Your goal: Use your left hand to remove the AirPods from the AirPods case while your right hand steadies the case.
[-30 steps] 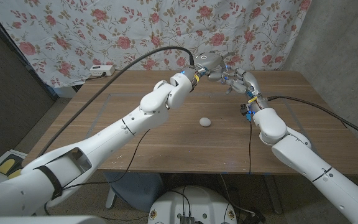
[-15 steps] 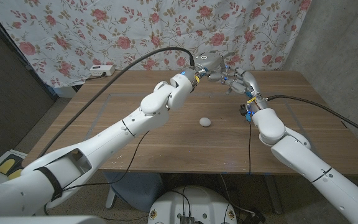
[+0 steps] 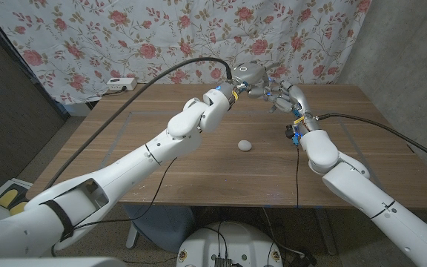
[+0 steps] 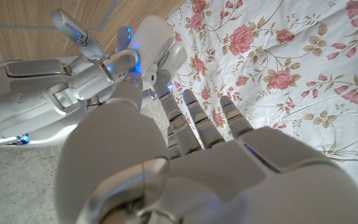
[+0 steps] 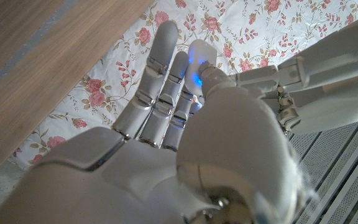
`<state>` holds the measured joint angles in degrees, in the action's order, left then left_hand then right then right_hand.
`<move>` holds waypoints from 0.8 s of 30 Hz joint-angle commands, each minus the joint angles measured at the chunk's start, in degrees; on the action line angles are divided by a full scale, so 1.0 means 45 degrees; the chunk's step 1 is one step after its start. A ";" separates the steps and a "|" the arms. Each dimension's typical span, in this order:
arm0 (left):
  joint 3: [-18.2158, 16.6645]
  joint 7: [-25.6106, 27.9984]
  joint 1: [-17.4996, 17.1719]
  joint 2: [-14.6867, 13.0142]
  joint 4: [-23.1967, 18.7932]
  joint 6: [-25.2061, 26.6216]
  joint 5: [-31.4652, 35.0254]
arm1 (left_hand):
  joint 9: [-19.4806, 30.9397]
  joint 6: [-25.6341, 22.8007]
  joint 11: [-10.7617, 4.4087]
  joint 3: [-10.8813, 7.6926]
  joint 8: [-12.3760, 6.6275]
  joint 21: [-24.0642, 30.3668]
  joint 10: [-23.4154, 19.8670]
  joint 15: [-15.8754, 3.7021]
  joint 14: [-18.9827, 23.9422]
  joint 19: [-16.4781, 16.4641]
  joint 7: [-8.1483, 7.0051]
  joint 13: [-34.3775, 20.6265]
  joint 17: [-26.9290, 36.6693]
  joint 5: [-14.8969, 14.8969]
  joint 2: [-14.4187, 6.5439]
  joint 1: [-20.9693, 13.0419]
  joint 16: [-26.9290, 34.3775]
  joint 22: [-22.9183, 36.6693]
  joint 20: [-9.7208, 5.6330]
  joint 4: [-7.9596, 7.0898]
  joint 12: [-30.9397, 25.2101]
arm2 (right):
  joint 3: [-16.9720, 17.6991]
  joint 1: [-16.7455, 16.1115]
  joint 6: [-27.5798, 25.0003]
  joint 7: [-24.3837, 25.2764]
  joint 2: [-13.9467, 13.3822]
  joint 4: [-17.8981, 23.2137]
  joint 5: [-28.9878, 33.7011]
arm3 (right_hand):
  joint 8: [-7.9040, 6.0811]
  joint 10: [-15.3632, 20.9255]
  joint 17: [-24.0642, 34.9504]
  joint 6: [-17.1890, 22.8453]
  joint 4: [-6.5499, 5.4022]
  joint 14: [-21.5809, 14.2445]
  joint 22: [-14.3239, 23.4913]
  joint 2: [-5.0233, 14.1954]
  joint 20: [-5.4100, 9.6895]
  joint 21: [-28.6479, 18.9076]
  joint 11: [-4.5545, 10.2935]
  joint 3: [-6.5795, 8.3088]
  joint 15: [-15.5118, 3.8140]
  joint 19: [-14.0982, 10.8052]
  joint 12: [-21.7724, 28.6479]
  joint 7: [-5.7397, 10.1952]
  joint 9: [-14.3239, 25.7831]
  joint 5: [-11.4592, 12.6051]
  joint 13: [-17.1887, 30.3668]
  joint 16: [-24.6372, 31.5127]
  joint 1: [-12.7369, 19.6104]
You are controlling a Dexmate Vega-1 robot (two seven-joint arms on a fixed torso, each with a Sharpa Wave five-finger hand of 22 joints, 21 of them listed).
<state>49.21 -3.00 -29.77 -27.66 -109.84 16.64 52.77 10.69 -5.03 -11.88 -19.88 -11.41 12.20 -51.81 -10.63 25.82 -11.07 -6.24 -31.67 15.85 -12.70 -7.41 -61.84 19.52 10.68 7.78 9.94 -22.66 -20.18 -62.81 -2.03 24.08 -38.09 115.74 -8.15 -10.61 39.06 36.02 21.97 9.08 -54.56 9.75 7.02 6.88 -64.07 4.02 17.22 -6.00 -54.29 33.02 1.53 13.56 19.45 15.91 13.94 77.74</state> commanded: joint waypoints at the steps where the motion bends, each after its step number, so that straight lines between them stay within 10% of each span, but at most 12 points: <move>1: -0.0100 0.0094 -0.0065 -0.0037 -0.0124 0.0013 0.0069 | 0.0018 -0.0089 -0.0152 -0.0036 0.0007 0.0067 -0.0301 -0.0445 0.0491 -0.0097 -0.0040 -0.1006 0.0101 -0.0084 -0.0062 -0.0243 0.0118 -0.0011 0.0017 0.0067 -0.0671 | 0.0076 -0.0111 -0.0036 -0.0006 -0.0001 0.0099 0.0076 | -0.0098 0.0650 0.0016 0.0037 -0.0003 -0.0491 0.0016 0.0016 0.0885 -0.0122 0.0619 -0.0032 -0.1572 0.2823 0.2606 -0.0012 0.0030 0.0106 0.1917 0.0014 0.0087; 24: -0.0154 0.0118 -0.0006 -0.0048 0.0082 -0.0063 0.0118 | 0.0025 -0.0117 -0.0153 0.0079 0.0054 0.0054 -0.0208 -0.0398 0.0465 -0.0106 -0.0020 -0.1329 0.0373 -0.0069 -0.0010 -0.0482 0.0256 -0.0009 0.0017 0.0004 -0.0951 | 0.0102 -0.0035 -0.0232 -0.0050 0.0064 0.0009 -0.0010 | -0.0137 0.0661 -0.0006 0.0077 -0.0012 -0.0503 0.0008 0.0022 0.0877 -0.0157 0.0629 -0.0049 -0.1573 0.2889 0.2611 0.0025 -0.0026 0.0121 0.1907 0.0024 0.0072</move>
<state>48.74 -2.64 -30.04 -27.86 -110.15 16.76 53.68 10.69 -5.22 -11.89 -19.64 -11.41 12.20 -51.82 -10.53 25.93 -11.06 -6.04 -37.30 17.17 -12.63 -7.38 -63.38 20.41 10.68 7.78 9.87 -26.75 -19.75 -63.32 -2.60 24.12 -37.96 116.22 -7.82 -10.82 38.93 35.85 21.98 9.08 -54.51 9.59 6.79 6.88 -64.52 4.14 17.21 -6.06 -54.29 33.02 1.53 13.30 19.72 15.89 14.22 77.51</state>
